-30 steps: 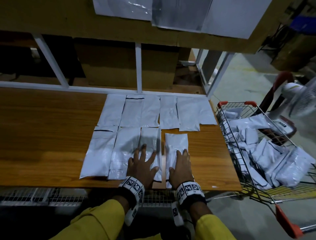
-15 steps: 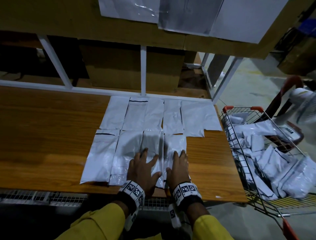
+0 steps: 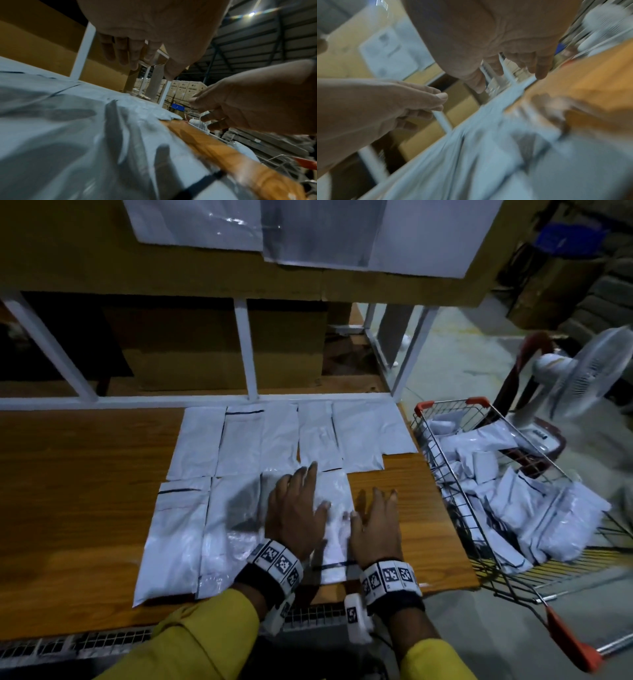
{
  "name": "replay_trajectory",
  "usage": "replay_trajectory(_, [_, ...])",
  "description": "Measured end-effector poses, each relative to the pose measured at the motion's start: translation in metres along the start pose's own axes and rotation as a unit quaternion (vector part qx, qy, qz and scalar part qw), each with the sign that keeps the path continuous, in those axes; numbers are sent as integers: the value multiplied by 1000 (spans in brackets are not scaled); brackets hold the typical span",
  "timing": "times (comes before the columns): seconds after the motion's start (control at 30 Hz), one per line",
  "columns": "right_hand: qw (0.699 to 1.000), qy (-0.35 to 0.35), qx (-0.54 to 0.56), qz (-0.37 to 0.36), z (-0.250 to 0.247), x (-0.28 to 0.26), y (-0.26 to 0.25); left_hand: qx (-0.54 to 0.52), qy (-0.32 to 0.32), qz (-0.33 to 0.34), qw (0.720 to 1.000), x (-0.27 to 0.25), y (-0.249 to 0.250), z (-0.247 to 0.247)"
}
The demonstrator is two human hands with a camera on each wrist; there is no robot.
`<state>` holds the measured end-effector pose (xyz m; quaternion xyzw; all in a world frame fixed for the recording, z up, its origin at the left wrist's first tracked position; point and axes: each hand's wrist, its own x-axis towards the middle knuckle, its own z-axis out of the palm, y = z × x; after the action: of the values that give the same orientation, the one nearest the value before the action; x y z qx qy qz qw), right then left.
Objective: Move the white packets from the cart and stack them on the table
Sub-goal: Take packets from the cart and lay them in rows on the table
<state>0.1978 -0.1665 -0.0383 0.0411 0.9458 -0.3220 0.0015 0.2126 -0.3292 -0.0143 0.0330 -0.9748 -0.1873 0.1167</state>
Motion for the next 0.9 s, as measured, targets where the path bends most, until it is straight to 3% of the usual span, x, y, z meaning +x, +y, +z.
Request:
replay_trajectory(0.3, [990, 108, 22, 89, -95, 57, 70, -58, -31, 185, 981, 71, 123, 20])
replay_trajectory(0.6, [973, 144, 3, 178, -200, 132, 208, -123, -29, 262, 957, 130, 270, 119])
replay_trajectory(0.9, [957, 107, -15, 268, -256, 189, 329, 18, -107, 281, 954, 184, 376, 205])
